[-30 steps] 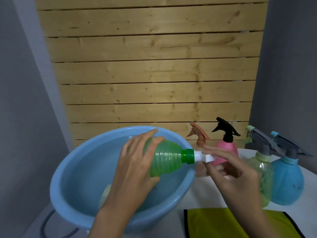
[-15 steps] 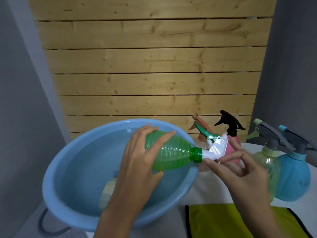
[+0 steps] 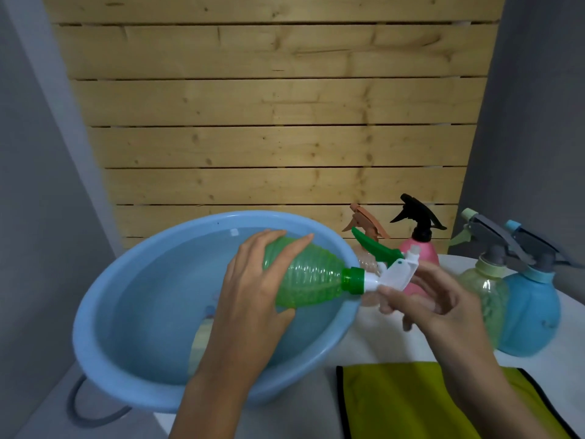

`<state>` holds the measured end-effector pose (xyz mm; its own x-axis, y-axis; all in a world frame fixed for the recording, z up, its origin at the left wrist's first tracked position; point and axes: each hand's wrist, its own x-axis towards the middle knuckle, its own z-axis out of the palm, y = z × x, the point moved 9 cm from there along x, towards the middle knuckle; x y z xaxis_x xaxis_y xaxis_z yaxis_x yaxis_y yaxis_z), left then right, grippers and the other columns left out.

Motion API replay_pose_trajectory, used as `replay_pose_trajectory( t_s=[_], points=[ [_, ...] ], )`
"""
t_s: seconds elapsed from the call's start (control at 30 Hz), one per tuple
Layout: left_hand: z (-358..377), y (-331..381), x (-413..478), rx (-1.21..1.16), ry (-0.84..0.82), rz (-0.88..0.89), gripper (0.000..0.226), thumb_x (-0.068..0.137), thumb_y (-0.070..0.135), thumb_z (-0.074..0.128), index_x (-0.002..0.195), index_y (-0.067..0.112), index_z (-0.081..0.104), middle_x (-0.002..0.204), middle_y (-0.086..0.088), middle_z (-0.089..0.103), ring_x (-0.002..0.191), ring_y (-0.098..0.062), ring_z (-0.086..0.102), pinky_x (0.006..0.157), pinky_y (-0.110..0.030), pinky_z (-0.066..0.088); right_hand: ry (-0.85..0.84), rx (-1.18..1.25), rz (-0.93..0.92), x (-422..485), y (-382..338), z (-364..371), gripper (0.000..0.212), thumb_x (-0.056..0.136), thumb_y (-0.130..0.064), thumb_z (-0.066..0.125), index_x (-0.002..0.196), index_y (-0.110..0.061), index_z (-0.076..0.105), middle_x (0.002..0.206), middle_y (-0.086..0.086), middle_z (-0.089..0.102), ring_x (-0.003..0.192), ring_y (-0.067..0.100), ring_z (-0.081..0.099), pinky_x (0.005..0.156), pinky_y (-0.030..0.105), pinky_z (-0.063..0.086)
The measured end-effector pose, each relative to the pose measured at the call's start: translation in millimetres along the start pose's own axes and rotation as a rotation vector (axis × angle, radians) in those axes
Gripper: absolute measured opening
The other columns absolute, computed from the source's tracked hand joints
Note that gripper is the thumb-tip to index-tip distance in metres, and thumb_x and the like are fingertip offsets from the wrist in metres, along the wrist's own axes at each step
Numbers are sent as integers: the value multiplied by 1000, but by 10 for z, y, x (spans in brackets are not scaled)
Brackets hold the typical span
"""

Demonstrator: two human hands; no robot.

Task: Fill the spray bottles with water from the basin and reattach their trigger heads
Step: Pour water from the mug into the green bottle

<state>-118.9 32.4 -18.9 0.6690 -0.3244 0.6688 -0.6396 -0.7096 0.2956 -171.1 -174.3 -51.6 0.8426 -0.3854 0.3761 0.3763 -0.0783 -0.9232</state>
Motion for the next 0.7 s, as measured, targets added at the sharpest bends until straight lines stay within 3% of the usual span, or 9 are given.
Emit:
replay_pose_trajectory(
  t_s=[0.03, 0.1, 0.2, 0.3, 0.47, 0.53, 0.6, 0.67, 0.7],
  points=[
    [0, -4, -3, 3, 0, -3, 104, 46, 0, 80, 137, 35, 46, 132, 4, 44, 127, -16, 37, 105, -27, 30, 15, 26, 12, -2, 16, -18, 15, 84, 3, 63, 97, -6, 64, 73, 3, 73, 59, 18, 69, 52, 18, 50],
    [1, -12, -3, 10, 0, -11, 105, 46, 0, 81, 137, 36, 46, 133, 3, 44, 127, -16, 38, 105, -27, 31, 31, 145, 69, 13, 86, -55, 26, 95, 6, 39, 94, -7, 60, 66, 7, 71, 69, 25, 72, 65, 22, 58],
    [-9, -22, -10, 28, 2, -28, 106, 46, -1, 83, 138, 36, 45, 134, 3, 42, 128, -16, 36, 105, -27, 31, -36, 315, 173, 34, 123, -2, 31, 98, -1, 23, 94, 0, 54, 64, 11, 71, 66, 26, 72, 67, 26, 58],
    [-11, -15, -14, 43, 1, -19, 109, 44, -4, 82, 138, 36, 45, 134, 3, 41, 128, -17, 36, 105, -26, 29, -90, 230, 174, 32, 118, 72, 39, 100, -26, 35, 96, 3, 61, 86, 15, 74, 72, 24, 72, 70, 26, 58],
    [-14, -41, -11, 69, 2, -24, 110, 40, -4, 82, 136, 36, 47, 133, 3, 42, 128, -17, 37, 105, -25, 25, -24, 115, 88, 11, 90, 5, 75, 63, -58, 74, 91, 11, 65, 98, 12, 72, 97, 29, 70, 76, 30, 58],
    [-19, -49, -10, 72, 8, -24, 109, 40, -4, 83, 136, 35, 47, 133, 4, 42, 128, -17, 36, 105, -24, 23, -31, 69, 103, 17, 100, 5, 65, 54, -60, 79, 81, -1, 70, 107, 1, 72, 111, 18, 64, 84, 36, 55],
    [-25, -52, -6, 70, 15, -28, 109, 40, -3, 83, 136, 35, 47, 133, 3, 42, 128, -18, 36, 105, -24, 23, -56, 35, 101, 9, 105, 5, 41, 62, -50, 80, 78, -13, 74, 112, -10, 70, 112, 5, 61, 86, 28, 51],
    [-29, -49, -4, 68, 23, -28, 108, 41, -3, 83, 136, 35, 48, 133, 3, 42, 128, -18, 37, 105, -26, 25, -81, 9, 93, -14, 84, 4, 7, 81, -15, 72, 88, -16, 74, 106, -15, 71, 101, -4, 63, 77, 15, 52],
    [-27, -45, -4, 68, 27, -25, 107, 41, -3, 83, 136, 34, 48, 133, 3, 43, 127, -18, 37, 105, -27, 26, -86, -10, 84, -16, 81, 3, 20, 85, 0, 65, 95, -17, 72, 103, -16, 72, 94, -6, 65, 72, 11, 51]
  ],
)
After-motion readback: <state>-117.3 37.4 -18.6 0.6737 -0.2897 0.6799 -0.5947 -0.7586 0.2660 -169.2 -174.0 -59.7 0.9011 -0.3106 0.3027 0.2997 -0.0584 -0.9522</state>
